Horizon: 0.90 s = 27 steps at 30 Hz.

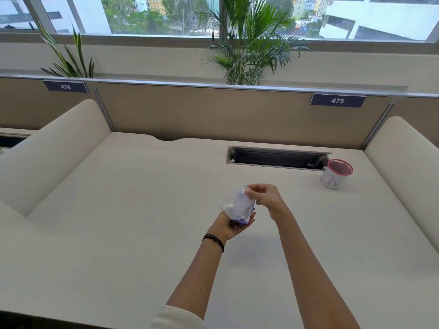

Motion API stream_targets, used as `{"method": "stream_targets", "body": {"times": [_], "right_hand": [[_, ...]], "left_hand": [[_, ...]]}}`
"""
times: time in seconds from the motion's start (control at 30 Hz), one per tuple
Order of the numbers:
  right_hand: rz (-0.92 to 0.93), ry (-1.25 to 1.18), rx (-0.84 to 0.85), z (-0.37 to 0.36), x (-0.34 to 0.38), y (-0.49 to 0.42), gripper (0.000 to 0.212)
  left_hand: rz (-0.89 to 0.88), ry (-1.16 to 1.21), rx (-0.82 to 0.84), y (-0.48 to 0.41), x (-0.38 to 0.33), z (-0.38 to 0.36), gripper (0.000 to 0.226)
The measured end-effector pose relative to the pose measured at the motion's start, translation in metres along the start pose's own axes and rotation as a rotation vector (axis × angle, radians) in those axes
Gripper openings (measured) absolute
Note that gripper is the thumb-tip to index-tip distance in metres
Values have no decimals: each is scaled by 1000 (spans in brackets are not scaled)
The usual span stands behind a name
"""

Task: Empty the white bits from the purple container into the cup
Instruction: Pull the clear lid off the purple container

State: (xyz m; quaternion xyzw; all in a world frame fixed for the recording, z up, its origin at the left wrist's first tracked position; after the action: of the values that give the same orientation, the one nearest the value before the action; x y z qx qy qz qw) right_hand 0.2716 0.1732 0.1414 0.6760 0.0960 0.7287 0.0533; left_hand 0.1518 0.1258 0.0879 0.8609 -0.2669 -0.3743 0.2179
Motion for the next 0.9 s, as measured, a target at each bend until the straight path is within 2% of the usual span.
{"method": "stream_targets", "body": {"times": [0.27,0.9], "right_hand": [[-34,-3,27,-1,1,-1,5],[-67,-28,-48,2,2,-1,5]], "left_hand": [[6,1,-10,3,1,0,28],[16,33,-5,5,2,-2,32]]}}
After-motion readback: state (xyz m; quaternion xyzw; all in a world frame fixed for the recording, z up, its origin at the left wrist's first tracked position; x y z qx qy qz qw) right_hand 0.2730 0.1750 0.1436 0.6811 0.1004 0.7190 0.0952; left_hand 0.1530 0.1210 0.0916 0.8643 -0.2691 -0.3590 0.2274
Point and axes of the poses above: each hand's wrist, its own y-axis away from the middle knuckle, its own z-axis out of the back of the hand, x = y × z, the point moved 4 cm from there along -y, towards the middle knuckle, and after that the axes turned 5 degrees about -y, right-handed, at the moved point
